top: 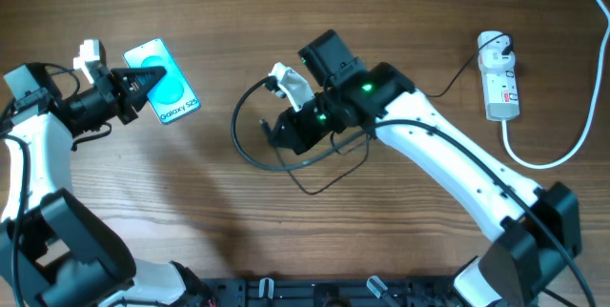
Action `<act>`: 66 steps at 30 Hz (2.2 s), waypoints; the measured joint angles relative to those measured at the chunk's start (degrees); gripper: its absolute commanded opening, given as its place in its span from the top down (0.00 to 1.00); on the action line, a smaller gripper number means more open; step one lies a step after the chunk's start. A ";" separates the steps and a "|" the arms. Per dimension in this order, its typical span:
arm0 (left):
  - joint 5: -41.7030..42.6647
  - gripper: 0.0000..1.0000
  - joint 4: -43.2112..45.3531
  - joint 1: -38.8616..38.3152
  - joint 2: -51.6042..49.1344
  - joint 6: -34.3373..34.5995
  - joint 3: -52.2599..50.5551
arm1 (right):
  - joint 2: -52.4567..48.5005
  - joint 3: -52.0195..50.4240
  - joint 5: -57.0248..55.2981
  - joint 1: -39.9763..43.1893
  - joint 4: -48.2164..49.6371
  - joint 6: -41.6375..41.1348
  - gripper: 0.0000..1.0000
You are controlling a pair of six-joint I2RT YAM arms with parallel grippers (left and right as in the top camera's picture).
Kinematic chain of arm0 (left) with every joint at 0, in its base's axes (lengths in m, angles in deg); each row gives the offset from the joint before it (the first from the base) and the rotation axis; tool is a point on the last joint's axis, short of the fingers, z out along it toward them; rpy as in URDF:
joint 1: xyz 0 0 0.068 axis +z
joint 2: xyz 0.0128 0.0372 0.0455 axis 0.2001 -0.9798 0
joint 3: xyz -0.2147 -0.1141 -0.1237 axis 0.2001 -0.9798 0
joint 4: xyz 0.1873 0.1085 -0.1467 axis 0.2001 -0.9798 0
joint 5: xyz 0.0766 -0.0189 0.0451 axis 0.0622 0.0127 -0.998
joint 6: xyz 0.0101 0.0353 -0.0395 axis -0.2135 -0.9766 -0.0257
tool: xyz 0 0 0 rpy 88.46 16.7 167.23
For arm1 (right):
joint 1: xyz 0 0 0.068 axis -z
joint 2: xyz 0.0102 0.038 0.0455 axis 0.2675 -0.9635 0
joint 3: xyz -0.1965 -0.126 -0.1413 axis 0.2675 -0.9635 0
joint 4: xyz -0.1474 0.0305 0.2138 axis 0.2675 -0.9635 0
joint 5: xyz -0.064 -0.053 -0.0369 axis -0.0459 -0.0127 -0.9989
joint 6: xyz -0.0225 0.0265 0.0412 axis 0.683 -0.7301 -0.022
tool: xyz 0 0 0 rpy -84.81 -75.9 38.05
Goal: Plug charger to phone and switch on socket
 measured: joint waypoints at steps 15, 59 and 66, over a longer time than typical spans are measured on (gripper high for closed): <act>0.11 0.96 -6.97 -8.15 3.32 -0.59 -0.02 | -0.70 -0.13 10.82 -1.64 7.58 -4.76 0.96; -7.74 0.96 -0.22 -17.11 3.32 -1.95 -0.02 | -0.72 -0.13 -8.46 -8.66 9.88 -16.98 0.96; -7.78 0.96 -0.11 -17.11 3.32 -1.84 -0.02 | -0.72 -0.13 -9.92 -8.79 10.05 -19.74 0.95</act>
